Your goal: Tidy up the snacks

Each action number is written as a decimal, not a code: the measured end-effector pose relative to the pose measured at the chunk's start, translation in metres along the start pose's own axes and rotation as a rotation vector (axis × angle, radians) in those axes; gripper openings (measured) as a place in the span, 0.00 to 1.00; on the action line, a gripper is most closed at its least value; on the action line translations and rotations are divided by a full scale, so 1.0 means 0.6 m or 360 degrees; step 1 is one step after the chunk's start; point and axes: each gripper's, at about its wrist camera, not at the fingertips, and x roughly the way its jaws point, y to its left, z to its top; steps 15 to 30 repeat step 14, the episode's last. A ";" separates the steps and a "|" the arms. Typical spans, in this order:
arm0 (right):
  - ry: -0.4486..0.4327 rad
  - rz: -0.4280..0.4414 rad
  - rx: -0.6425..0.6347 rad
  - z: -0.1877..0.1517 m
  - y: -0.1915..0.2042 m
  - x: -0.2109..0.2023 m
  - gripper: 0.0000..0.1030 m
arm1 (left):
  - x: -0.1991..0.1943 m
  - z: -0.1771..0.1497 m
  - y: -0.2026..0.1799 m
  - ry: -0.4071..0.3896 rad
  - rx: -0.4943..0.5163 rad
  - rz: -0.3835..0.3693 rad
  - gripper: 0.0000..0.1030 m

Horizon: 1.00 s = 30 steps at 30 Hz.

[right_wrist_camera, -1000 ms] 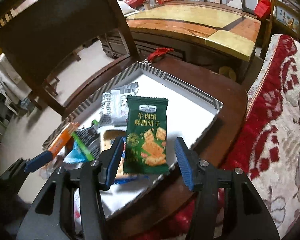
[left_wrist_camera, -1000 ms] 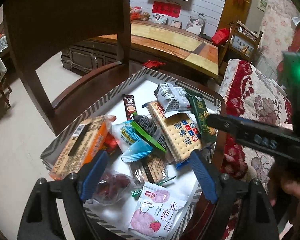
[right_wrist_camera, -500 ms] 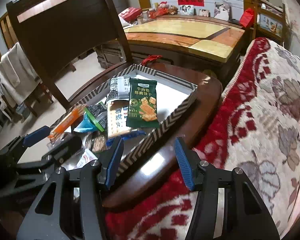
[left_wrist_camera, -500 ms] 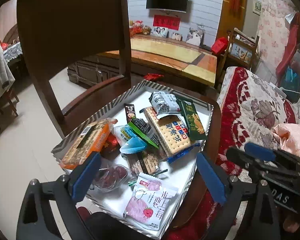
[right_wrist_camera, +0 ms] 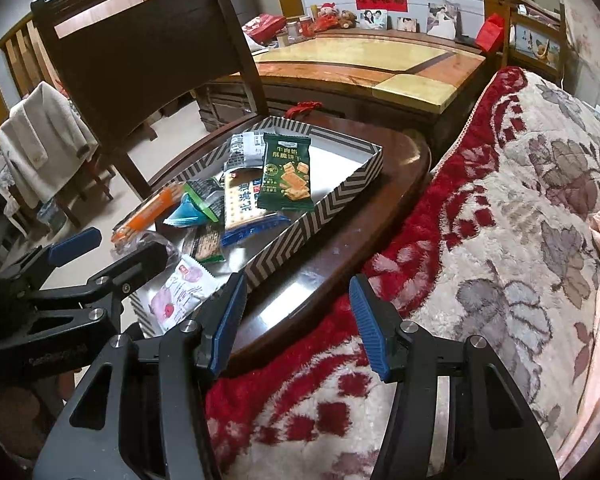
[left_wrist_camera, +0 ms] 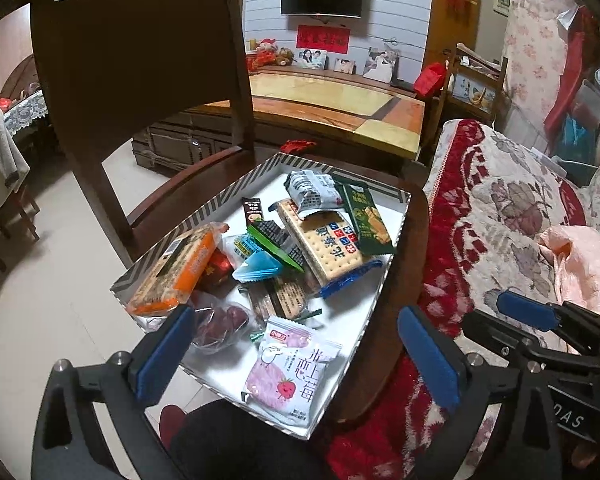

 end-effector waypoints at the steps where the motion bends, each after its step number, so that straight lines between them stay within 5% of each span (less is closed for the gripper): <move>1: -0.0002 -0.0002 0.0002 -0.002 -0.001 -0.003 0.52 | -0.004 -0.001 -0.001 -0.0018 0.0001 -0.0009 0.99; 30: -0.0001 0.0004 0.0034 -0.017 -0.012 -0.021 0.52 | -0.026 -0.004 -0.022 -0.0091 0.0066 -0.0022 0.99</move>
